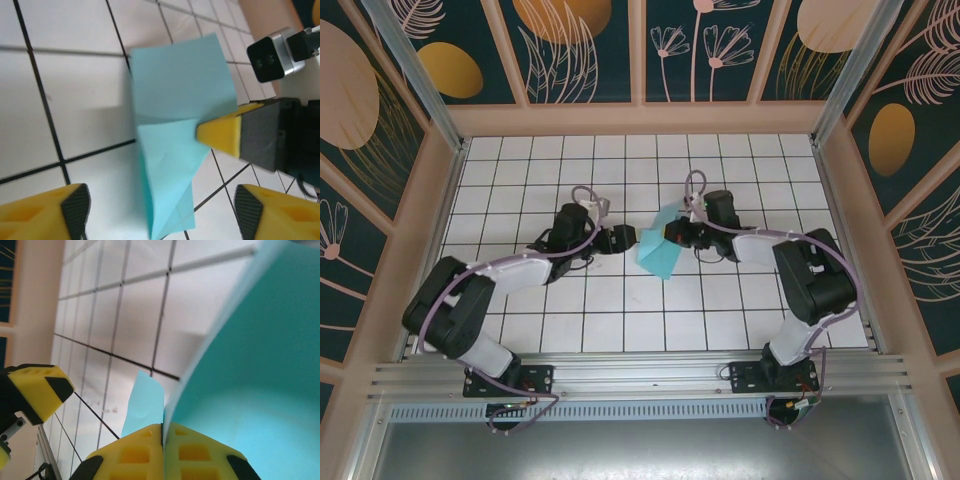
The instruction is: Fold a paper plane with a square sheet of paper (fold left side to right side)
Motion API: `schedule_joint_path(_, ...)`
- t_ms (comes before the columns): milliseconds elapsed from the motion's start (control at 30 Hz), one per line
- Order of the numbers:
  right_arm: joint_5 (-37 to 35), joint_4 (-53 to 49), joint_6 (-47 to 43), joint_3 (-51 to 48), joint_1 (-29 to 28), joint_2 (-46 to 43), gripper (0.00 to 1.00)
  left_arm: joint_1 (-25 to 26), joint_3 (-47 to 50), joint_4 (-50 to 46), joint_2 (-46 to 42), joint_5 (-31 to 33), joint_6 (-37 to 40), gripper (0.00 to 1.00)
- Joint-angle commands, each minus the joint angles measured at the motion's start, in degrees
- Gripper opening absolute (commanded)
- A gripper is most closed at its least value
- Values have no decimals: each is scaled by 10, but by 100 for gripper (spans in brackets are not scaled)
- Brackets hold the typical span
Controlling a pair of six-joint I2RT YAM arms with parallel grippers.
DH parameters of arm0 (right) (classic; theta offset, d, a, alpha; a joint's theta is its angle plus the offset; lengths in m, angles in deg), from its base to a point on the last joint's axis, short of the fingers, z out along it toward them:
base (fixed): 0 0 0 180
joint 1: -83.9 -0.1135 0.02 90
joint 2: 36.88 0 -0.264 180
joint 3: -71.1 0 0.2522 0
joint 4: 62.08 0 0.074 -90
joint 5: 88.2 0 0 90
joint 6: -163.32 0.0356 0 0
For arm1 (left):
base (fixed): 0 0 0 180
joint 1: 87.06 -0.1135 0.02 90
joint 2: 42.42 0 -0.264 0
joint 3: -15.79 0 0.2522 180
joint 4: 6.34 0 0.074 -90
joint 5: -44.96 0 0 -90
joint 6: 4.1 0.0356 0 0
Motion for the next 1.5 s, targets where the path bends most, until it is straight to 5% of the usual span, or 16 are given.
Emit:
schedule_joint_path(0,51,45,-30,27,27,-68,0,-13,26,76,-58,-5,-50,99)
schedule_joint_path(400,227,110,-18,83,37,-173,0,-17,-13,251,-110,-190,-132,99)
schedule_joint_path(833,280,191,33,102,-4,-190,0,-17,-53,324,-59,-237,-190,88)
schedule_joint_path(1100,276,181,37,100,-4,-191,0,-17,-51,356,-60,-243,-207,62)
schedule_joint_path(1267,261,160,29,93,1,-196,0,-17,-51,347,-65,-239,-202,34)
schedule_joint_path(1367,255,158,32,87,5,-198,1,-17,-50,338,-65,-237,-196,26)
schedule_joint_path(1467,245,147,28,85,9,-199,12,-17,-51,326,-64,-234,-189,15)
